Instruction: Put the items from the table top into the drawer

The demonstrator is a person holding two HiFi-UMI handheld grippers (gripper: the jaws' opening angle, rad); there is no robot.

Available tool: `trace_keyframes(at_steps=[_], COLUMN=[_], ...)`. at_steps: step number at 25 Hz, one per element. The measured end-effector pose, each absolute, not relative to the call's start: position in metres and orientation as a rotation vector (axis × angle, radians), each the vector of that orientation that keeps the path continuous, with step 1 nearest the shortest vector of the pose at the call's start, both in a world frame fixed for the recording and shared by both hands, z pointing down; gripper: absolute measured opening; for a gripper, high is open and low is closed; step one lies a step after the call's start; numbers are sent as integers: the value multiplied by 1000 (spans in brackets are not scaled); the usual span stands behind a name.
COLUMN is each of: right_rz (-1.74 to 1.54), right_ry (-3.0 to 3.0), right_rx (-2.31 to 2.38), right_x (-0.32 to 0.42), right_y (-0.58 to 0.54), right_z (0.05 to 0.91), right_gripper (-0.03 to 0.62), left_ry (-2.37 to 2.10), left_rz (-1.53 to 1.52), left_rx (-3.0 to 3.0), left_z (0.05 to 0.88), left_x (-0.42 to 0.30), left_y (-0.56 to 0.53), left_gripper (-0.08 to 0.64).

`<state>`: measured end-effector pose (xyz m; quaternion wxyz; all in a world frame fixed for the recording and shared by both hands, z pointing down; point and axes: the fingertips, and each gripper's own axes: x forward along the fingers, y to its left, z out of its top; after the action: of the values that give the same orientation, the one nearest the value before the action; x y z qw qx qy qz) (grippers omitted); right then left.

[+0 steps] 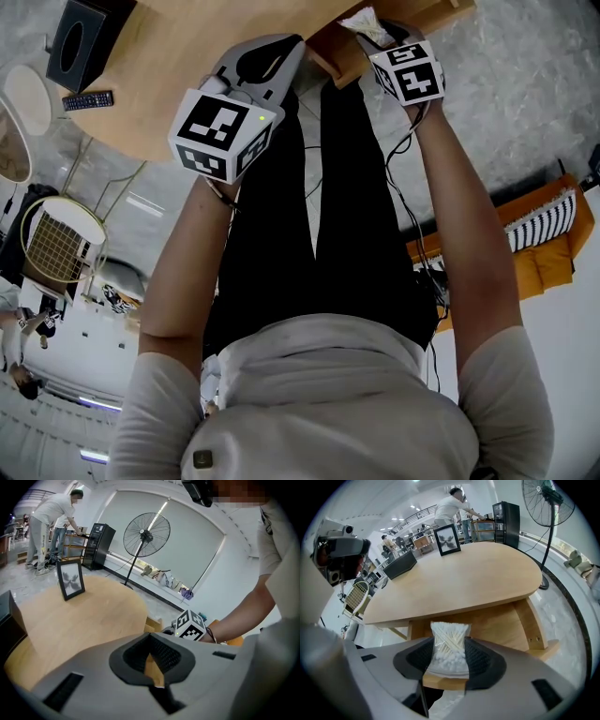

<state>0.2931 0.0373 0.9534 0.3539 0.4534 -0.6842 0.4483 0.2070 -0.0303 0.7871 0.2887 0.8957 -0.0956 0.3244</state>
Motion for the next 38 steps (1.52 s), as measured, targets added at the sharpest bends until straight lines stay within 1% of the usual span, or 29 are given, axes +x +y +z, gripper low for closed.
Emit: trace_keyframes(at_steps=[3,12,18,23,31,38], right_rz=[1165,1156,1132,1093,969,830], right_ry=[-1777,-1786,-1815,-1857,-1972,-2082], right_rx=[1183,1198,1222,1248,1345,1394], right_x=[293,294,297,299,318,310], right_y=[34,33,27,23,3,-5], right_z=[952,935,899,846,740,628], right_gripper=[239,239,238,235,173,132], left_ry=[-246,-254,-265,-279,-332,-382], left_rz=[863,859,836,821,779,739], left_rx=[2391,2398,2412,2428,2483,2538], left_z=[786,775,751,715,644,562], left_x=[207,203,204,205,195,177], left_y=[-29,-29,-34,-35,-40,-39], left_gripper=[9,9,9,9,9,9])
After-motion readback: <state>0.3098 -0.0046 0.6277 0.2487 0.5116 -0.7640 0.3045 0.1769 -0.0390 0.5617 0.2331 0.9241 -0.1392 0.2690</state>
